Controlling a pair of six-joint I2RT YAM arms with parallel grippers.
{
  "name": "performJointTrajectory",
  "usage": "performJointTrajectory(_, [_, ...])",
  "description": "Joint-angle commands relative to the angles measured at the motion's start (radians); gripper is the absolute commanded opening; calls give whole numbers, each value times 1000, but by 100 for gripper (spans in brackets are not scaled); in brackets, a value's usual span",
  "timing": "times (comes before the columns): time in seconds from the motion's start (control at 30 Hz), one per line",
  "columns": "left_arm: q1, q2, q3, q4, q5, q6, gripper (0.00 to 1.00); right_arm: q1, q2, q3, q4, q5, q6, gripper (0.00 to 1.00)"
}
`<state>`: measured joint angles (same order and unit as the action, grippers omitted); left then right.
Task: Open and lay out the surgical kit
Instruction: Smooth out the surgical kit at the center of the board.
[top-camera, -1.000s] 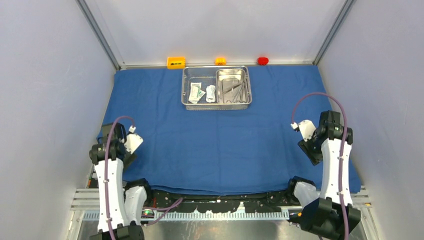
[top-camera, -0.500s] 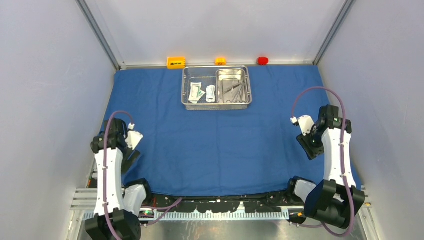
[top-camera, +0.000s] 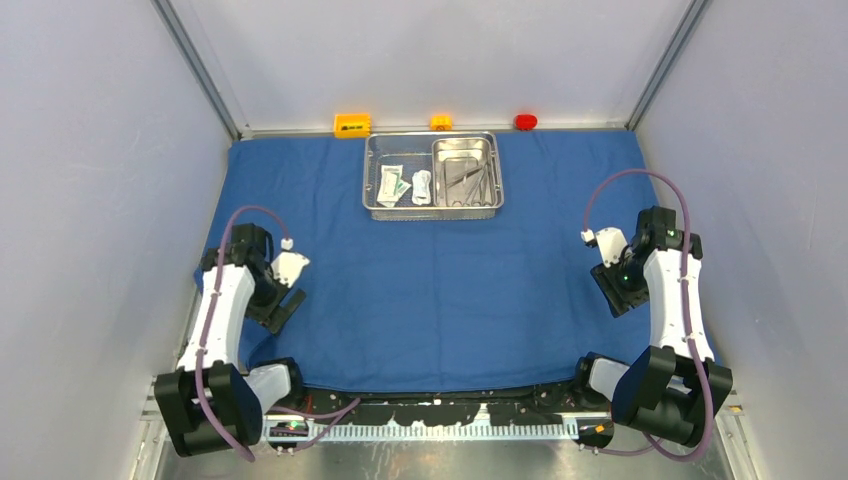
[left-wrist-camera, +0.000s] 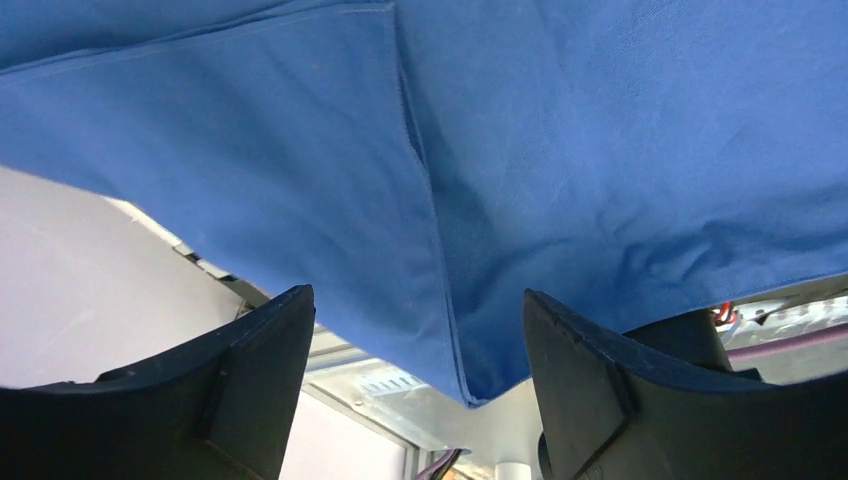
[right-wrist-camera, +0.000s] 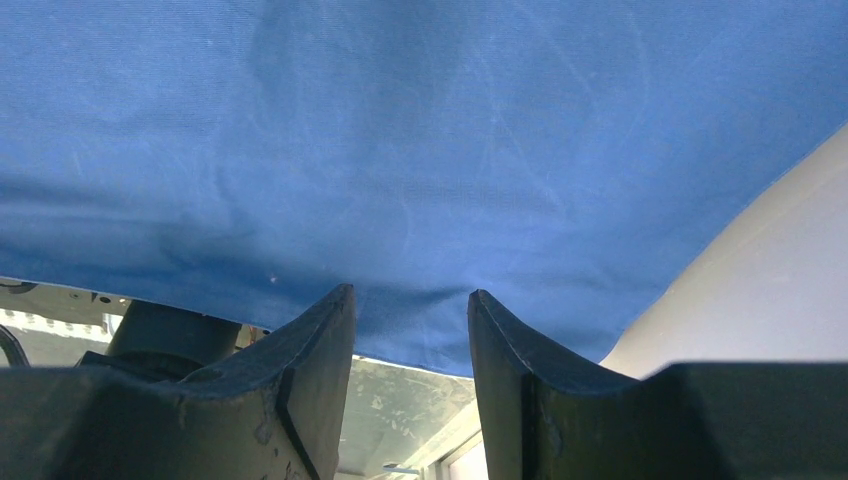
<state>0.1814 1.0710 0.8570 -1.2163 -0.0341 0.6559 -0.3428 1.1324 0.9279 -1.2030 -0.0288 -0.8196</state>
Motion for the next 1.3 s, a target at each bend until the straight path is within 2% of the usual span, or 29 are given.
performJointTrajectory(0.0, [-35,30,-78,108,-92,-12,78,6,-5,25,9,-16,17,51])
performJointTrajectory(0.13, [-38,52,-163,178,-179,20,77,7,-10,13,17,-13,17,51])
performJointTrajectory(0.2, [-37,64,-192,217,-229,27,71,7,-7,10,19,-16,17,51])
performJointTrajectory(0.37, [-37,45,-196,249,-290,17,42,8,2,6,20,-18,17,51])
performJointTrajectory(0.5, [-36,-8,-190,242,-362,8,12,8,3,8,27,-16,11,51])
performJointTrajectory(0.57, [-34,-41,-199,244,-417,5,1,9,5,13,29,-16,8,51])
performJointTrajectory(0.97, [-16,-254,-275,128,-689,-55,1,46,41,114,-4,-62,4,51])
performJointTrajectory(1.1, [-13,-282,-335,58,-758,-93,14,97,49,132,-8,-53,11,51])
performJointTrajectory(1.27, [-12,-319,-379,-19,-786,-133,40,173,61,139,9,-34,32,51])
